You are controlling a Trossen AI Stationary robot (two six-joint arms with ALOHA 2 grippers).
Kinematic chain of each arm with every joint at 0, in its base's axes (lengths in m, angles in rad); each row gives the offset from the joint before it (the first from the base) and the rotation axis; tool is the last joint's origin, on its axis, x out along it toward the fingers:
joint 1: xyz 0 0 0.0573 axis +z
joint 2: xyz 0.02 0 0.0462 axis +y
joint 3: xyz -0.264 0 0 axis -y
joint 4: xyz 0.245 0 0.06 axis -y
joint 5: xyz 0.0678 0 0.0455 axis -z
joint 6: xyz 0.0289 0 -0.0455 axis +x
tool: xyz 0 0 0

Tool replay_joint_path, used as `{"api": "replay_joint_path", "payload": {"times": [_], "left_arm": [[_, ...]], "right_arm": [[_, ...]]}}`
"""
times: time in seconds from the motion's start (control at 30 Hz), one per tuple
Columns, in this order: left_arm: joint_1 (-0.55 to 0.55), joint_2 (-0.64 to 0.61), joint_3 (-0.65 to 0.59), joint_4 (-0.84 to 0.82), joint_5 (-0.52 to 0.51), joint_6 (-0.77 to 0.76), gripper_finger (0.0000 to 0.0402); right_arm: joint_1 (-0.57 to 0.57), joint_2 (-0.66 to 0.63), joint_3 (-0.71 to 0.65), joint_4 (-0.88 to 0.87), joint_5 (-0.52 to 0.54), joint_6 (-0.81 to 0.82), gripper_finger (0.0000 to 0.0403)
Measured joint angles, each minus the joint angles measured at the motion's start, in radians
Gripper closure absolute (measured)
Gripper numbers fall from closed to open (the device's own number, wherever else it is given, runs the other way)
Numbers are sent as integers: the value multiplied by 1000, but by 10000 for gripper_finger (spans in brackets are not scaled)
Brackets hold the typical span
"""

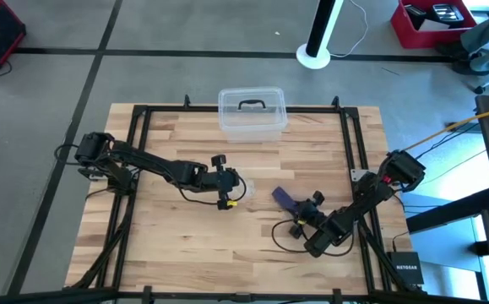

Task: Roll bandage
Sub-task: Put the violet bandage into the transparent zip bag

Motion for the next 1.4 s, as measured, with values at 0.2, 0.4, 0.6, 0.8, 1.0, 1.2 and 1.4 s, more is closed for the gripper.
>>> {"api": "replay_joint_path", "payload": {"times": [0.2,0.4,0.6,0.8,1.0,1.2,1.4], "left_arm": [[0,0,0,21,-2,0,398],[0,0,0,96,-7,6,398],[-4,0,0,123,-8,30,398],[-5,0,0,132,-8,42,398],[-5,0,0,131,-8,60,398],[-5,0,1,132,-10,60,398],[-7,0,1,152,-10,51,398]], "right_arm": [[0,-62,125,-31,19,-295,314],[-29,-75,273,-16,140,-708,321],[-106,-74,350,31,129,-980,322],[-194,-74,388,59,19,-1084,323],[-250,-74,388,47,-62,-1044,323],[-314,-65,387,-91,-204,-909,323],[-352,-65,387,-91,-261,-852,323]]}}
